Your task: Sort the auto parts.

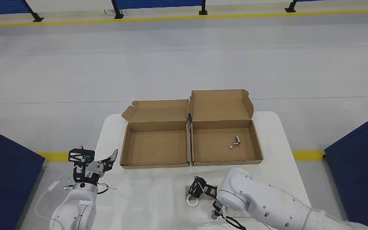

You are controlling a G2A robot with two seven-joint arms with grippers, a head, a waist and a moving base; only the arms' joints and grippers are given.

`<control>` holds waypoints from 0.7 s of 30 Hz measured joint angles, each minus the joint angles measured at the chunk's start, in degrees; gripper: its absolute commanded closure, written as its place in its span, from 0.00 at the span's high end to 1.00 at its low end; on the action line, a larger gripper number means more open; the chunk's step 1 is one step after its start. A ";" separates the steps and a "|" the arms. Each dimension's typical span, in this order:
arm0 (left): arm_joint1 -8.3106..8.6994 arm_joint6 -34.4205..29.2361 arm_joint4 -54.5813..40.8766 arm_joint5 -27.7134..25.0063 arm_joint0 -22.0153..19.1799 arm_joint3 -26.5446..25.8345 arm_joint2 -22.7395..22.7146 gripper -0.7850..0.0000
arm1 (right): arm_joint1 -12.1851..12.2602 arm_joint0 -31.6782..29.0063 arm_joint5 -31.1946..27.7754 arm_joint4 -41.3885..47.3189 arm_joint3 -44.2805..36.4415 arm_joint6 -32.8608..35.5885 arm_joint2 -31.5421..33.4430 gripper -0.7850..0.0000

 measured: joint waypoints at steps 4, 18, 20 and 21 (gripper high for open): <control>0.00 0.00 0.00 0.00 0.00 0.00 0.00 1.00 | 0.02 -0.01 0.01 0.03 -0.03 -0.02 0.03 1.00; 0.00 0.00 0.00 0.00 0.00 0.00 0.00 1.00 | -0.98 -1.21 -1.80 -2.71 1.51 -1.08 -1.18 0.87; 0.00 0.00 0.00 0.00 0.00 0.00 0.00 1.00 | -1.25 -1.18 -2.05 -2.54 1.75 -0.89 -1.24 0.79; 0.00 0.00 0.00 0.00 0.00 0.00 0.00 1.00 | -1.35 -1.19 -2.17 -2.40 1.87 -0.85 -1.25 0.73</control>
